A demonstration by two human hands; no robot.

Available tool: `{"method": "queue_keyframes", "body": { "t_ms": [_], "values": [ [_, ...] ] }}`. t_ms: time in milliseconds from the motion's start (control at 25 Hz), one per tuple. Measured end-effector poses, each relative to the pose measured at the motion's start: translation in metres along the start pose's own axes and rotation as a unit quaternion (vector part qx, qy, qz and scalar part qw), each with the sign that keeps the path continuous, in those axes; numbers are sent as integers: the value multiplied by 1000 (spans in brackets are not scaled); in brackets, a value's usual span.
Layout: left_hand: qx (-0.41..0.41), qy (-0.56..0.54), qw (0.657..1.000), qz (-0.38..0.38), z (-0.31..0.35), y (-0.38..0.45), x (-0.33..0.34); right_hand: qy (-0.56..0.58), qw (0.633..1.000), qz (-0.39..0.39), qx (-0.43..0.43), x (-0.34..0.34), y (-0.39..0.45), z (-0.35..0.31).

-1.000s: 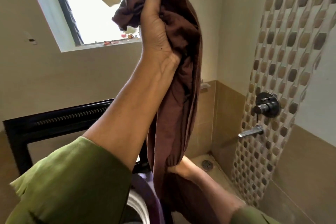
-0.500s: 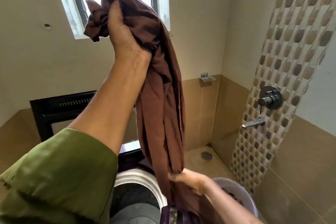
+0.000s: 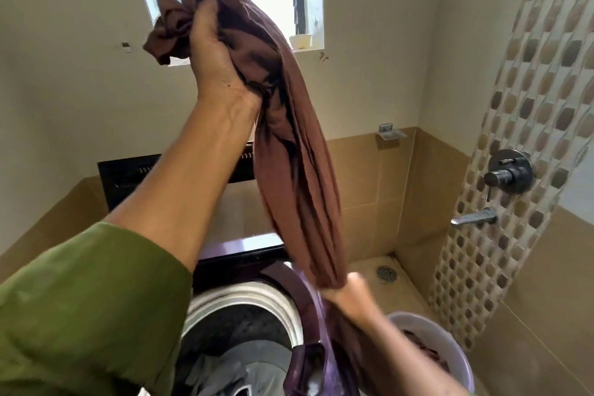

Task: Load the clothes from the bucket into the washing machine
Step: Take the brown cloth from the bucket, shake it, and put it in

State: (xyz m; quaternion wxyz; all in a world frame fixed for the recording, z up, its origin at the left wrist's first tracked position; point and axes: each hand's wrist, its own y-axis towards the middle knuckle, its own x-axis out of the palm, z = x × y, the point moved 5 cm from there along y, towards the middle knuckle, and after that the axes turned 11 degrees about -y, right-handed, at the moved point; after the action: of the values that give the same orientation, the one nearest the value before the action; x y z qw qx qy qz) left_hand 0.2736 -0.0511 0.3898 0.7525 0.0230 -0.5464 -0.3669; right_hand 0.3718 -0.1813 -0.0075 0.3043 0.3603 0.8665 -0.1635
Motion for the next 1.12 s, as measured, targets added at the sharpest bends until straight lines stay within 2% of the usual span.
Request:
{"method": "queue_keyframes", "body": {
  "t_ms": [80, 160, 280, 360, 440, 520, 600, 640, 720, 760, 800, 840, 920, 960, 1000, 1040, 1080, 1120],
  "values": [
    [2, 66, 998, 10, 14, -3, -24, 26, 992, 81, 94, -57, 8, 38],
    [-28, 111, 993, 26, 24, -9, -68, 32, 976, 167, 133, -119, 9, 55],
    [-114, 172, 973, 101, 30, -27, -163, -4, 953, 284, 106, -193, -5, 31],
    [-159, 217, 948, 170, 24, -46, -231, -58, 944, 320, 62, -217, -15, -4],
    [-239, 237, 914, 228, 9, -72, -289, -118, 939, 322, 18, -218, -22, -40],
    [-338, 239, 866, 281, -8, -99, -336, -106, 961, 256, -9, -195, -24, -75],
    [-394, 231, 831, 317, -23, -122, -374, -41, 996, 83, -15, -149, -19, -108],
    [-403, 214, 828, 326, -29, -131, -388, -58, 998, -15, -8, -123, -17, -120],
    [-419, 179, 824, 336, -38, -139, -414, -170, 971, -167, 9, -73, -7, -135],
    [-434, 168, 821, 332, -40, -141, -424, -208, 954, -216, 20, -50, -6, -138],
    [-456, 171, 814, 316, -42, -141, -433, -221, 947, -228, 41, -28, -1, -140],
    [-483, 199, 802, 290, -42, -137, -441, -212, 954, -203, 64, -10, 5, -142],
    [-514, 341, 750, 238, -39, -128, -456, -176, 969, -100, 140, 18, 19, -142],
    [-506, 444, 708, 213, -35, -121, -461, -184, 966, -48, 173, 30, 25, -140],
    [-469, 555, 662, 182, -29, -112, -461, -206, 958, -17, 200, 44, 31, -139],
    [-407, 625, 652, 136, -27, -102, -453, -232, 949, 1, 216, 58, 38, -137],
    [-362, 627, 687, 71, -31, -92, -444, -251, 941, 10, 226, 71, 44, -137],
    [-345, 581, 737, -11, -39, -87, -435, -263, 937, 12, 232, 83, 48, -137]
  ]
}}
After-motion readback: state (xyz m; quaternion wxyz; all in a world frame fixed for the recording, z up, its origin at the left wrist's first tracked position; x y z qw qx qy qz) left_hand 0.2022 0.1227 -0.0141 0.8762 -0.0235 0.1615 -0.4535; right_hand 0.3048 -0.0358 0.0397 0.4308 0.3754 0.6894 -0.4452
